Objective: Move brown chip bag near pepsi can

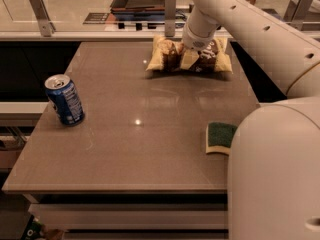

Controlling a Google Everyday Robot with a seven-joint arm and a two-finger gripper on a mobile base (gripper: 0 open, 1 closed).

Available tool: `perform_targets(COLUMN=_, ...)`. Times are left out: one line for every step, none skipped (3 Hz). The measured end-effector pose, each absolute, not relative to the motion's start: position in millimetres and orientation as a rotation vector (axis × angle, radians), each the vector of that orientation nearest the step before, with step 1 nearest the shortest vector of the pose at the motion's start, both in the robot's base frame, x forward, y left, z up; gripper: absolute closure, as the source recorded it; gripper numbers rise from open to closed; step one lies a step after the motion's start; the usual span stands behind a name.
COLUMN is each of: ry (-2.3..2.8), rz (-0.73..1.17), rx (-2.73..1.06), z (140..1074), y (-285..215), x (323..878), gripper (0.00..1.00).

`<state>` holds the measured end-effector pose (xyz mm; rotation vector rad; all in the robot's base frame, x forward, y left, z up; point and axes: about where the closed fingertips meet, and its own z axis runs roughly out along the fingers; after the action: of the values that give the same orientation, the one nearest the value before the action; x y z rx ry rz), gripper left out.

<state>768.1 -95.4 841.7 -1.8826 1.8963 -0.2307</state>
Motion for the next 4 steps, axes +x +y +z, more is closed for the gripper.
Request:
perform_targets(ry=1.896, rz=-0.231, rx=-1.883, z=844.6, y=-95.4, x=768.1, gripper=1.0)
perform_targets(ry=1.896, rz=-0.23, rx=-1.883, z=845.3, y=-95.4, x=768.1, gripper=1.0)
perform_targets(ry=1.896, rz=-0.23, rx=-1.883, z=845.5, y=-95.3, x=768.1, gripper=1.0)
perform_targets(ry=1.896, rz=-0.23, rx=-1.883, z=847.5, y=-95.3, x=768.1, gripper=1.0)
